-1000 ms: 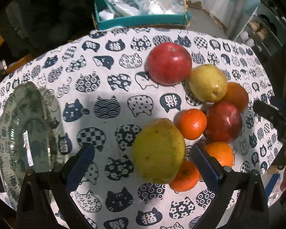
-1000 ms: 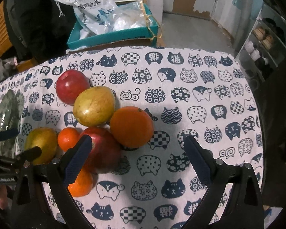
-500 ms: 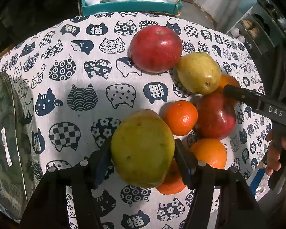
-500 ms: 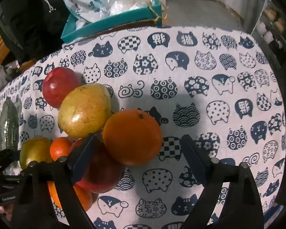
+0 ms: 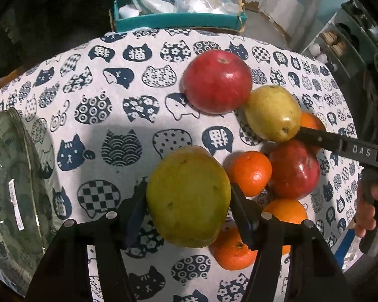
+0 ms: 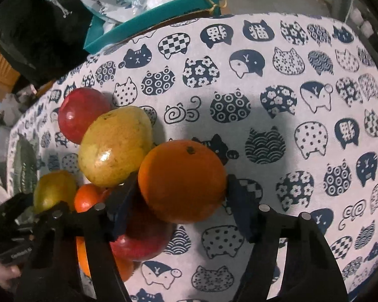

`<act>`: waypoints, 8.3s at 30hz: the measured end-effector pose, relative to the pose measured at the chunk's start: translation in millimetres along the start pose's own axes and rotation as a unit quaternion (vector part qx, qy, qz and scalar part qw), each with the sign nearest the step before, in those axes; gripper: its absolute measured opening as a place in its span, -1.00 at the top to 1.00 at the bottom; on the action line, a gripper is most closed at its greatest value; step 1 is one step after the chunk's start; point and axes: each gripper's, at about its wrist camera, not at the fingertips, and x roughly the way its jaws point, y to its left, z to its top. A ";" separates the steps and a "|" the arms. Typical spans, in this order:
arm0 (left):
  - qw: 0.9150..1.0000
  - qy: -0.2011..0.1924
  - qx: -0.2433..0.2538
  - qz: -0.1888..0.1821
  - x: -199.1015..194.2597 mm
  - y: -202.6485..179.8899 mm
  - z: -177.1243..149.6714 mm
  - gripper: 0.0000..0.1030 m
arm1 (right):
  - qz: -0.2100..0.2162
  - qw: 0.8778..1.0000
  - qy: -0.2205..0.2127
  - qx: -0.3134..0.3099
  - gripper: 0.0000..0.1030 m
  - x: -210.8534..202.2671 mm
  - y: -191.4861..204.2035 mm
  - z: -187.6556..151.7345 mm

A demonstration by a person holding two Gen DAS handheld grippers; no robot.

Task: Organize fruits
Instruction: 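Lift the pear with the left tool while the right tool lifts the orange toward the bowl, then lower the pear into the green bowl and open the left tool while the right tool releases the orange there, then withdraw both tools from the bowl back toward the fruit cluster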

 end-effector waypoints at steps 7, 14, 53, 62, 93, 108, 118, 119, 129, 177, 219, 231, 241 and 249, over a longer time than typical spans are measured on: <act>1.000 -0.016 -0.004 0.006 -12.5 4.0 -0.9 -0.26 | -0.059 0.997 -0.032 -0.038 -0.27 -11.4 14.5 -8.0; 0.999 -0.048 -0.005 0.014 -41.0 6.8 -2.1 -0.26 | -0.100 0.989 -0.086 -0.064 -0.27 -38.8 30.4 -19.1; 0.967 -0.250 -0.025 0.045 -210.9 29.1 -35.1 -0.26 | -0.042 0.963 -0.231 -0.135 -0.27 -174.9 120.9 -56.6; 0.959 -0.276 -0.046 0.054 -236.4 51.2 -41.9 -0.26 | -0.021 0.957 -0.240 -0.163 -0.27 -182.6 153.9 -55.4; 0.943 -0.285 -0.128 0.116 -256.5 151.6 -75.0 -0.26 | 0.056 0.941 -0.206 -0.263 -0.27 -149.6 306.9 -39.5; 0.949 -0.225 -0.177 0.132 -223.7 216.4 -83.8 -0.26 | 0.072 0.947 -0.158 -0.271 -0.27 -101.6 357.7 -27.2; 0.962 -0.144 -0.206 0.108 -157.3 245.7 -81.3 -0.26 | 0.062 0.953 -0.111 -0.276 -0.27 -39.4 369.9 -18.1; 0.963 -0.135 -0.207 0.106 -150.5 247.7 -81.0 -0.26 | 0.061 0.953 -0.108 -0.277 -0.27 -34.8 370.2 -18.1; 0.970 -0.069 -0.208 0.106 -97.4 257.6 -78.5 -0.26 | 0.053 0.960 -0.051 -0.270 -0.27 10.9 364.9 -20.9; 0.957 -0.072 -0.231 0.161 -142.0 283.7 -108.3 -0.75 | 0.029 0.944 0.067 -0.321 -0.33 85.9 395.7 -60.3; 0.963 -0.214 -0.137 0.085 -249.6 161.3 -88.8 -0.76 | 0.013 0.951 -0.207 -0.231 -0.59 -167.3 292.8 -53.2; 0.967 -0.231 -0.092 0.062 -262.1 109.5 -80.5 -0.76 | -0.007 0.944 -0.258 -0.205 -0.59 -216.3 239.6 -73.1; 0.965 -0.254 -0.043 0.058 -272.4 62.6 -73.1 -0.88 | -0.035 0.945 -0.278 -0.166 -0.59 -237.2 187.5 -81.9; 0.970 -0.240 -0.006 0.047 -255.9 31.9 -62.0 -0.91 | -0.065 0.948 -0.279 -0.137 -0.59 -236.8 152.4 -86.0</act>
